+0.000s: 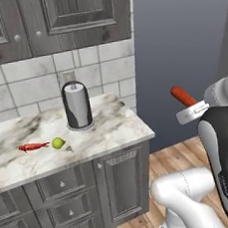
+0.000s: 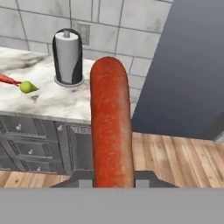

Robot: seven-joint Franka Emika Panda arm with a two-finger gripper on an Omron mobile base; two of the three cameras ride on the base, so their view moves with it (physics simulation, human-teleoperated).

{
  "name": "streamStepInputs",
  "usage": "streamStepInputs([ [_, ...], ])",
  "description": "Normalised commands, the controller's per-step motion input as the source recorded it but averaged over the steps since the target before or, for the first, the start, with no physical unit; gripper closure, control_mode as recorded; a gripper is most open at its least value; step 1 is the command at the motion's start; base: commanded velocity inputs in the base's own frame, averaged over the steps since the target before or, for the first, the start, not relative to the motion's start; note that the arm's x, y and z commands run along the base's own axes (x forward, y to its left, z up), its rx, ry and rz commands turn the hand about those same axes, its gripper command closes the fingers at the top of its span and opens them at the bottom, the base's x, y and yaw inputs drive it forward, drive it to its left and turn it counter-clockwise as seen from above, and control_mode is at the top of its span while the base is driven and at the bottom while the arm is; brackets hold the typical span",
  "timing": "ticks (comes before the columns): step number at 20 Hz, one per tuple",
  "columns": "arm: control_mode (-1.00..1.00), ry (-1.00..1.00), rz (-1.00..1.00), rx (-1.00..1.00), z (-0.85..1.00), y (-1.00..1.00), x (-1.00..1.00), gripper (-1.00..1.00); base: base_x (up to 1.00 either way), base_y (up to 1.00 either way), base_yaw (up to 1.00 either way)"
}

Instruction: Open the fridge, remove the pear, carrot, and fish, and place them on any counter.

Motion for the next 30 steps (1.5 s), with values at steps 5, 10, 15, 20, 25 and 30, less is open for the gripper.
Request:
streamStepInputs([
  [5,1.00,0.00,0.00,0.00,0.00,0.00,0.00,1.00,0.70,0.25,0.22],
  [10,1.00,0.00,0.00,0.00,0.00,0.00,0.00,1.00,0.89,0.00,0.18],
  [15,1.00,0.00,0.00,0.00,0.00,0.00,0.00,1.00,0.34,0.04,0.13],
  [20,1.00,0.00,0.00,0.00,0.00,0.00,0.00,1.00,0.06,0.04,0.04],
  [25,1.00,0.00,0.00,0.00,0.00,0.00,0.00,1.00,0.00,0.03,0.00],
  [30,-1.00,0.04,0.02,0.00,-0.07,0.00,0.07,1.00,0.05,0.00,0.02],
])
